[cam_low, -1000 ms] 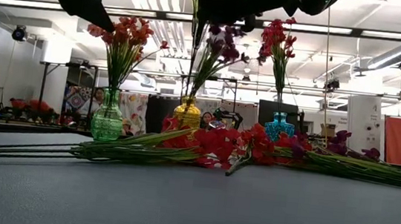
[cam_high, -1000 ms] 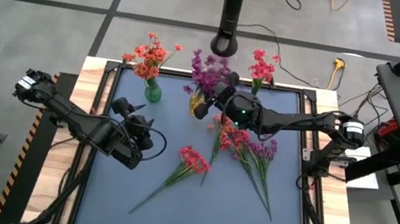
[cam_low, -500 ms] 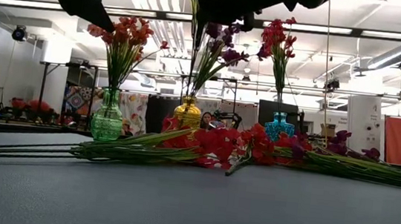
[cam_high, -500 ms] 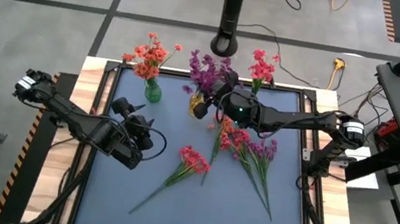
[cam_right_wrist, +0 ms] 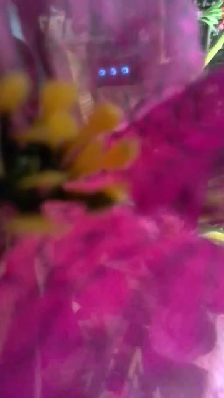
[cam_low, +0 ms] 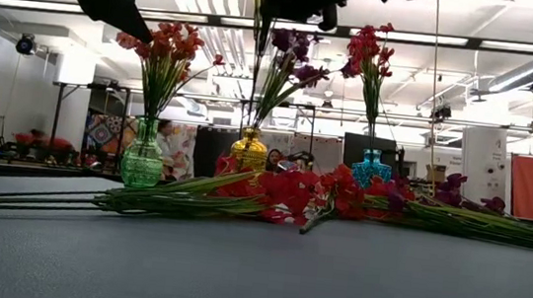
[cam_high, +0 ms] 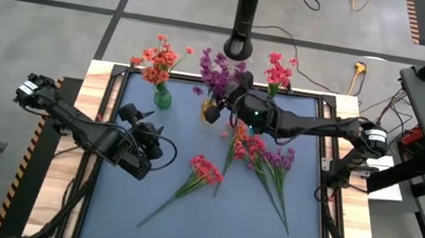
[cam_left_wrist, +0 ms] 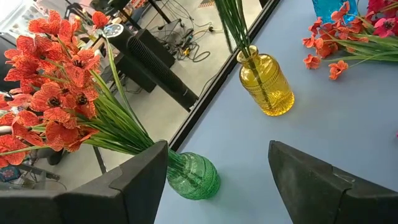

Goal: Sort flowers into vase by color
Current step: Put the right violet flowers into the yellow vase

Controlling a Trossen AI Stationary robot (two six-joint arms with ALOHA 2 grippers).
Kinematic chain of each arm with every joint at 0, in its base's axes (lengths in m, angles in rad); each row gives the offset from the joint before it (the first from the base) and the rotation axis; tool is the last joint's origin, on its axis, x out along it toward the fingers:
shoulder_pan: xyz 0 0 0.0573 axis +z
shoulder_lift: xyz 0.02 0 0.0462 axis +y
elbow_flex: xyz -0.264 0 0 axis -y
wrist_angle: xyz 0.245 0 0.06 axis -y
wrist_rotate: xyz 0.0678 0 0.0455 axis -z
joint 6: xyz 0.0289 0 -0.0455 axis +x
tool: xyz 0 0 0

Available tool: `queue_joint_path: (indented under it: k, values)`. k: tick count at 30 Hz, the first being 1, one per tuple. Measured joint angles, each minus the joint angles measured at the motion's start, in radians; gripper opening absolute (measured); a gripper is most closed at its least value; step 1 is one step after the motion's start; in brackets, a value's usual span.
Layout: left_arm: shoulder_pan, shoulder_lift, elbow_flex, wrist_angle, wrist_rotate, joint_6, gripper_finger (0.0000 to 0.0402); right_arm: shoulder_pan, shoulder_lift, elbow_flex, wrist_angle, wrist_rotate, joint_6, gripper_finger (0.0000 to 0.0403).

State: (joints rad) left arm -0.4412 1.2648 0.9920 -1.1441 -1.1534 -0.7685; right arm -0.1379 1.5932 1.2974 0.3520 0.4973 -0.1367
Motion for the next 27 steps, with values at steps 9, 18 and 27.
queue_joint_path:
  k: [9,18,27]
  values:
    - [0.000,0.000,0.000,0.000,0.000,0.000,0.0260,-0.009,0.003,0.067,-0.142,0.000,0.045,0.0018]
    - [0.000,0.000,0.000,0.000,0.000,0.000,0.0260,-0.011,0.014,0.064,-0.135,0.000,0.058,0.0018]
    - [0.000,0.000,0.000,0.000,0.000,0.000,0.0260,-0.011,0.014,0.064,-0.136,0.000,0.057,0.0018]
